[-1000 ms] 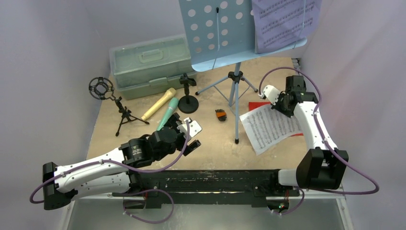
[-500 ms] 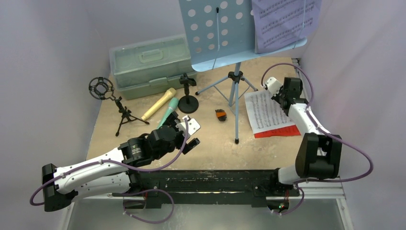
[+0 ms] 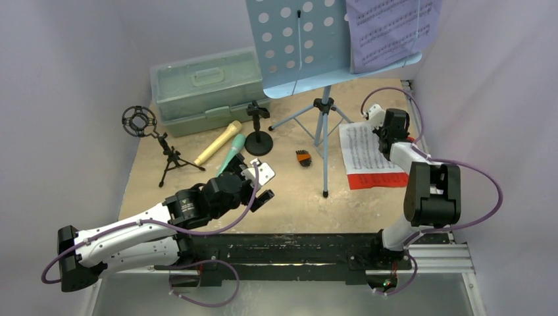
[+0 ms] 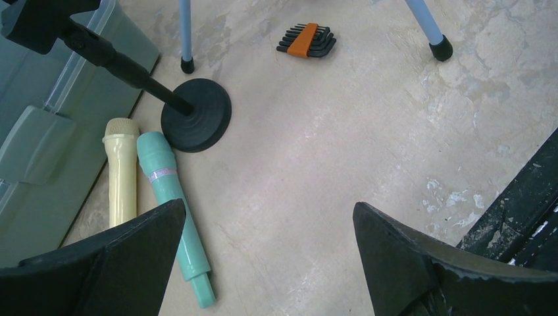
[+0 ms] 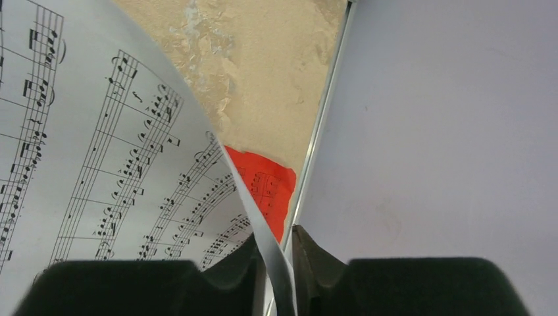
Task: Pack up the instrument practice props
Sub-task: Place the sheet music at the center of the board.
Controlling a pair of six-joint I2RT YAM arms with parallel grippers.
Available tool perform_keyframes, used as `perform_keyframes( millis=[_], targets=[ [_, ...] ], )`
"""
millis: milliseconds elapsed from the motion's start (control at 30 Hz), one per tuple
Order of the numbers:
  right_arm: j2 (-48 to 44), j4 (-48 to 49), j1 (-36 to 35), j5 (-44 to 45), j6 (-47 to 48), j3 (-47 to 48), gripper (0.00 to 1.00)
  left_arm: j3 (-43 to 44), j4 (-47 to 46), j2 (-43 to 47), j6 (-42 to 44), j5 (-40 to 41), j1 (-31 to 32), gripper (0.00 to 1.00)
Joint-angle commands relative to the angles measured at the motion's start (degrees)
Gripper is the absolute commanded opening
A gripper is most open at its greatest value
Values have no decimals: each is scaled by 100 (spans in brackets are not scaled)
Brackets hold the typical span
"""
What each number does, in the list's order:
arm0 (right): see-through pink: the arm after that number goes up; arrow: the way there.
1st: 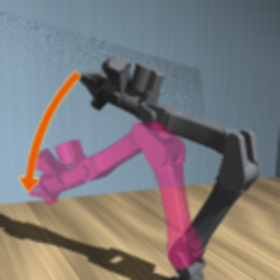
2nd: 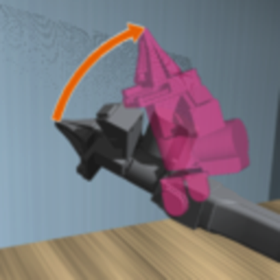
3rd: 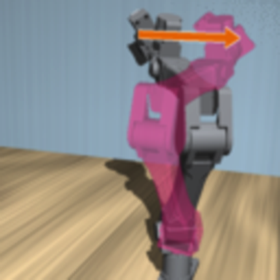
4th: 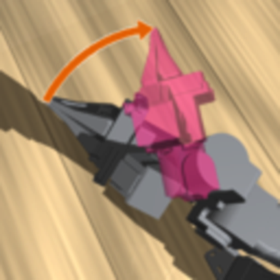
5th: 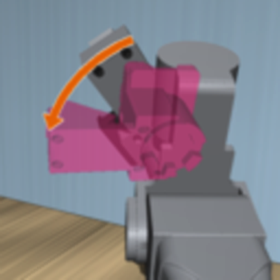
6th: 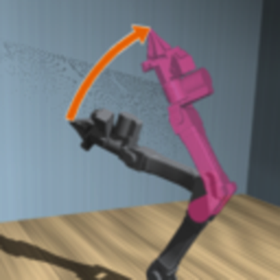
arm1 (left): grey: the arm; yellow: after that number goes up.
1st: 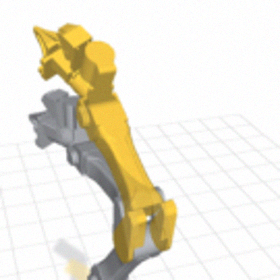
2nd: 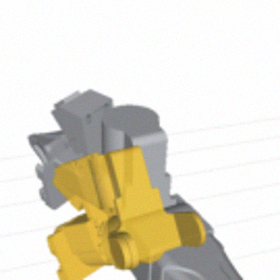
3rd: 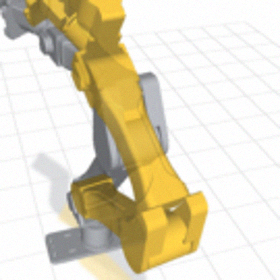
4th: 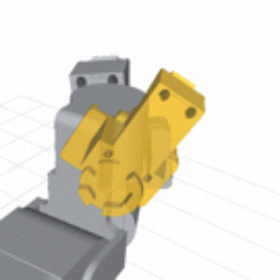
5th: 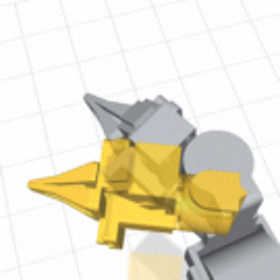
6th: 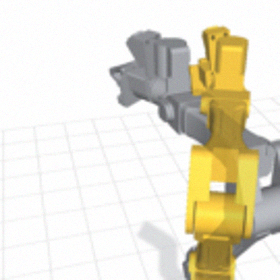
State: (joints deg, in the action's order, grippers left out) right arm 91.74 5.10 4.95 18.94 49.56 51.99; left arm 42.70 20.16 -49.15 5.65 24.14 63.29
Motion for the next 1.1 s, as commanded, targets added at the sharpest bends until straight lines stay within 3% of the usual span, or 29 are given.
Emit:
perform_keyframes(
  millis=[0, 267, 500, 700, 1067],
  targets=[
    [141, 558, 32, 245, -184, -119, 27, -24, -256, 89, 86, -55, -53, 99],
    [-209, 704, 41, 264, -369, -356, 63, -24, -258, 107, 94, -59, -70, 99],
    [-1322, -258, 108, -542, -877, -518, 80, -25, -258, 140, 94, -59, -79, 99],
    [-2200, -1434, 159, -1388, -1049, -580, 89, -25, -250, 166, 95, -75, -88, 99],
    [-3378, -3533, 190, -3036, -821, -337, 94, -18, -250, 191, 99, -85, -97, 99]
  ],
)
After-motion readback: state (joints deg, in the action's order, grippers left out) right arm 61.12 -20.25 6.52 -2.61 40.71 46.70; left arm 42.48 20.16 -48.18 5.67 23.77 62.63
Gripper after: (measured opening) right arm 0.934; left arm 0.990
